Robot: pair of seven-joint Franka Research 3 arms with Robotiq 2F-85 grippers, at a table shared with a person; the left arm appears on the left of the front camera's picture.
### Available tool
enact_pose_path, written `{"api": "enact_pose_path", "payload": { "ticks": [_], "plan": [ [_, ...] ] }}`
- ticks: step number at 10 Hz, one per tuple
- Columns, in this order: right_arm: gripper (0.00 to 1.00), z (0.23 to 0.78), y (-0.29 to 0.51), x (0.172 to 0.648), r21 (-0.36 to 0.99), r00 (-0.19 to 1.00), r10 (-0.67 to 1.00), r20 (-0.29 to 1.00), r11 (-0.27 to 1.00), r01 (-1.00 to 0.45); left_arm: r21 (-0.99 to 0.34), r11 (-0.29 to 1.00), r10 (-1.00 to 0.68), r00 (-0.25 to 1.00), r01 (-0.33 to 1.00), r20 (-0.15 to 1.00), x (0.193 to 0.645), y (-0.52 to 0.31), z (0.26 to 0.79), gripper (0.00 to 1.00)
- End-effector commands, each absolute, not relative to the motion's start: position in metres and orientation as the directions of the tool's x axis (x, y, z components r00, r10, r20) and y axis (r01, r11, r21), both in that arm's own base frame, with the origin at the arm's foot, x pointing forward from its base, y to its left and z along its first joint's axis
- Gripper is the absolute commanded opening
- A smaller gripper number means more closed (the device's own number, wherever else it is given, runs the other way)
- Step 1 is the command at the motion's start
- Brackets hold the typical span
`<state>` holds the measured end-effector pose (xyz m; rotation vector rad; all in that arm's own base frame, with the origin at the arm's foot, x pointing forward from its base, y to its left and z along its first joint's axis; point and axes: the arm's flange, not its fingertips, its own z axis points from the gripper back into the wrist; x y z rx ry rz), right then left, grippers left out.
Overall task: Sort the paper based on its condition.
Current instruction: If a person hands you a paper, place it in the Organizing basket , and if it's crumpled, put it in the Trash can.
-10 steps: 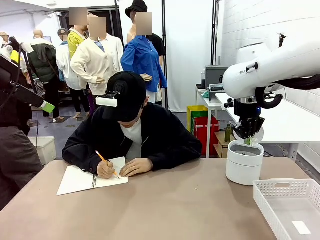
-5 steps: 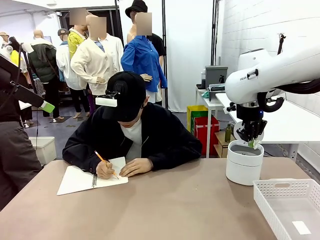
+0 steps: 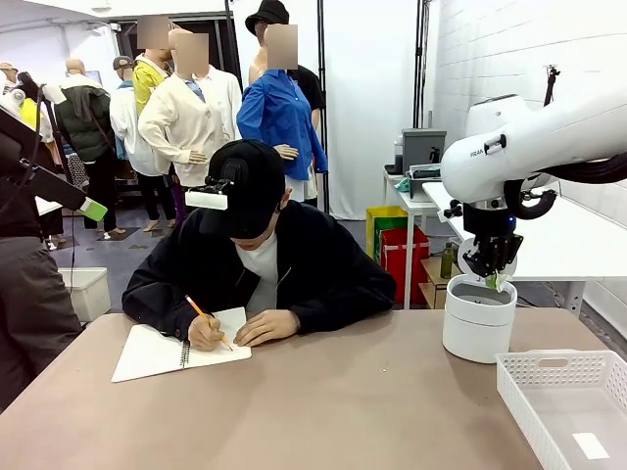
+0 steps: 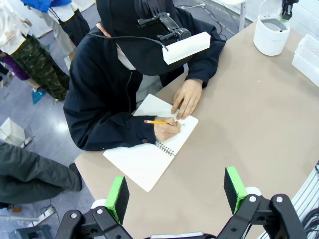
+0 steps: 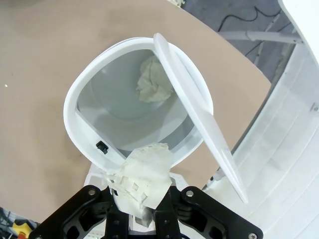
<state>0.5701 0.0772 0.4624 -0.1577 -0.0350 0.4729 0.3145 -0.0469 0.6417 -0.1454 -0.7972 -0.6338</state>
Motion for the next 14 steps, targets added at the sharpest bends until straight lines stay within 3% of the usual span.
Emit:
{"api": "enact_pose_path", "payload": {
  "ticks": [1, 4, 5, 9, 10, 11, 13, 14],
  "plan": [
    [0.40, 0.459, 0.079, 0.570, -0.182, 0.889, 0.458, 0.005, 0.875, -0.449, 0.106, 0.807, -0.467, 0.519, 0.580, 0.716, 0.316, -0.047, 0.641, 1.00],
    [0.92, 0.457, 0.081, 0.567, -0.196, 0.880, 0.475, 0.002, 0.863, -0.466, 0.106, 0.807, -0.467, 0.519, 0.580, 0.716, 0.316, -0.047, 0.641, 1.00],
    [1.00, 0.457, 0.082, 0.566, -0.196, 0.878, 0.478, -0.001, 0.861, -0.469, 0.106, 0.807, -0.467, 0.519, 0.580, 0.716, 0.316, -0.047, 0.641, 1.00],
    [1.00, 0.452, 0.086, 0.563, -0.190, 0.857, 0.512, -0.065, 0.836, -0.514, 0.106, 0.807, -0.467, 0.519, 0.580, 0.716, 0.316, -0.047, 0.641, 1.00],
    [1.00, 0.452, 0.089, 0.565, -0.170, 0.865, 0.500, -0.026, 0.851, -0.497, 0.106, 0.807, -0.467, 0.519, 0.580, 0.716, 0.316, -0.047, 0.641, 1.00],
    [1.00, 0.443, 0.092, 0.564, -0.217, 0.863, 0.501, -0.070, 0.836, -0.503, 0.106, 0.807, -0.467, 0.519, 0.580, 0.716, 0.316, -0.047, 0.641, 1.00],
    [1.00, 0.440, 0.098, 0.564, -0.185, 0.856, 0.516, -0.021, 0.840, -0.511, 0.106, 0.807, -0.467, 0.519, 0.580, 0.716, 0.316, -0.047, 0.641, 1.00],
    [1.00, 0.437, 0.100, 0.564, -0.270, 0.862, 0.506, -0.022, 0.828, -0.492, 0.106, 0.807, -0.467, 0.519, 0.580, 0.716, 0.316, -0.047, 0.641, 1.00]
  ]
}}
